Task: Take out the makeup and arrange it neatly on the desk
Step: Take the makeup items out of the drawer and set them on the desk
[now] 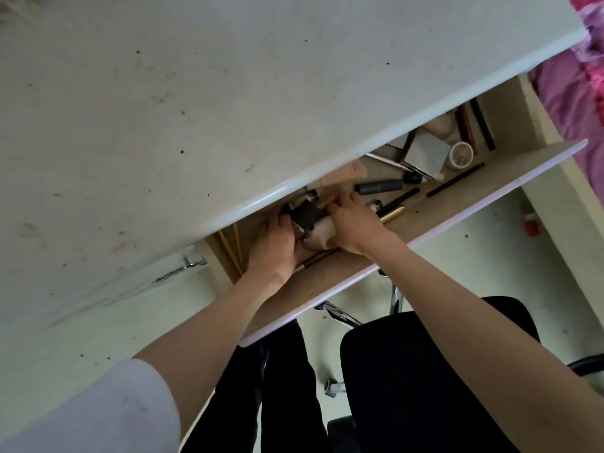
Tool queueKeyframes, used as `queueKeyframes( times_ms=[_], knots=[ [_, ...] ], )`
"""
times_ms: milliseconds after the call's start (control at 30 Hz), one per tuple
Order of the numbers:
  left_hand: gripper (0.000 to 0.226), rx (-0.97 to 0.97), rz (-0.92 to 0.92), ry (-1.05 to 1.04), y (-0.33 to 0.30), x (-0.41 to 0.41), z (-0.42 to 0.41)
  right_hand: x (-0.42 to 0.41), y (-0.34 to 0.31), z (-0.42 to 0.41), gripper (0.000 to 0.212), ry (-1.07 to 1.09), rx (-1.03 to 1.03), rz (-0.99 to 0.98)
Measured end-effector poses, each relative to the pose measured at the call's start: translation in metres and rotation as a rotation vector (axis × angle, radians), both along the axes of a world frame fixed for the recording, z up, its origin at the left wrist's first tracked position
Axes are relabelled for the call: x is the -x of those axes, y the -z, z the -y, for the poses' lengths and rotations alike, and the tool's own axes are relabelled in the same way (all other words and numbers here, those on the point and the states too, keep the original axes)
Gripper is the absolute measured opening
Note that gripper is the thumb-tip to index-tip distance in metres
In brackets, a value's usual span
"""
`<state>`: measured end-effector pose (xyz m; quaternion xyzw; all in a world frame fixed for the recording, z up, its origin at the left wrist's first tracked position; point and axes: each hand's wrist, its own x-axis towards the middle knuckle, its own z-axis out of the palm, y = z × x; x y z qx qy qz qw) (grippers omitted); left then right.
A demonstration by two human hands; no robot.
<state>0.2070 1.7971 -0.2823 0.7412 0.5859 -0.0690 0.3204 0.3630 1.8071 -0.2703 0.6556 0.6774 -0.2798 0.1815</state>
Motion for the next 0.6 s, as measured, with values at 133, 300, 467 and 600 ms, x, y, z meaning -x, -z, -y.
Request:
queueKeyframes(
  times_ms=[133, 300, 467, 600],
  knots=[
    [0.042, 0.093, 0.177, -0.065, -0.019, 0.005, 0.007, -0.007, -0.010, 0.008, 0.054, 0.104, 0.024, -0.161],
    [0.038, 0.020, 0.536, 0.045, -0.068, 0.016, -0.003, -0.031, -0.054, 0.024, 0.043, 0.468, -0.105, -0.434],
    [0.043, -0.114, 0.596, -0.079, -0.121, 0.026, -0.048, -0.029, -0.103, 0.007, 0.031, 0.744, -0.165, -0.749],
    [0.038, -0.169, 0.599, -0.276, -0.145, 0.053, -0.090, 0.000, -0.129, -0.044, 0.039, 0.821, -0.279, -0.884]
  ],
)
